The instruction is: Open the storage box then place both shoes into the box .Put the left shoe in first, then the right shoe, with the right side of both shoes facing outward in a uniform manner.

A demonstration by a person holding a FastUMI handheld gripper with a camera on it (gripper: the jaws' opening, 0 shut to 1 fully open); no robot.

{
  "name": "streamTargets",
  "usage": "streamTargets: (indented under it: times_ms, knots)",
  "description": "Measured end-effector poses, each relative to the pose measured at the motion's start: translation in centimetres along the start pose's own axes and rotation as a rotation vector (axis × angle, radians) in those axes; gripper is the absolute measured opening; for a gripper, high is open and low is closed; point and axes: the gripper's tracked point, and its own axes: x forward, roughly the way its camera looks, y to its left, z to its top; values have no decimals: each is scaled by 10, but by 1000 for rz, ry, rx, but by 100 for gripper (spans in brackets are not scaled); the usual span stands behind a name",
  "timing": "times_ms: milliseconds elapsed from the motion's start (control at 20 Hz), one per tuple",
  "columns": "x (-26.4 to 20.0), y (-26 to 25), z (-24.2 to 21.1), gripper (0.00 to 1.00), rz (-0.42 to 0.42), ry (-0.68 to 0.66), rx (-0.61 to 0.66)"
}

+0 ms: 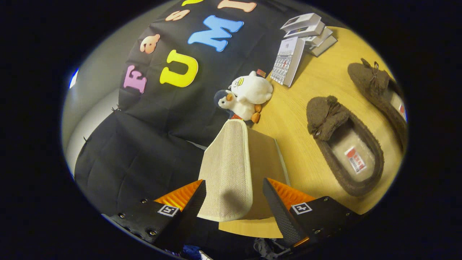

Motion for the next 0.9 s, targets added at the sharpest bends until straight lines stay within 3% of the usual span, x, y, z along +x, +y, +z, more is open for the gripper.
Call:
streamTargets:
  times_ms: [150, 300, 400, 450, 550, 750, 800, 900]
  knots:
    - [6, 0, -5, 94, 32, 44, 120]
    - [11, 6, -12, 81, 69, 94, 212]
    - [11, 10, -19, 81, 92, 132, 239]
    - [8, 2, -20, 81, 54, 146, 226]
    - [11, -3, -14, 37, 43, 127, 248]
    - [19, 5, -1, 32, 70, 102, 225]
    - [13, 12, -4, 3, 66, 106, 195]
    - [11, 19, -5, 3, 48, 124, 135]
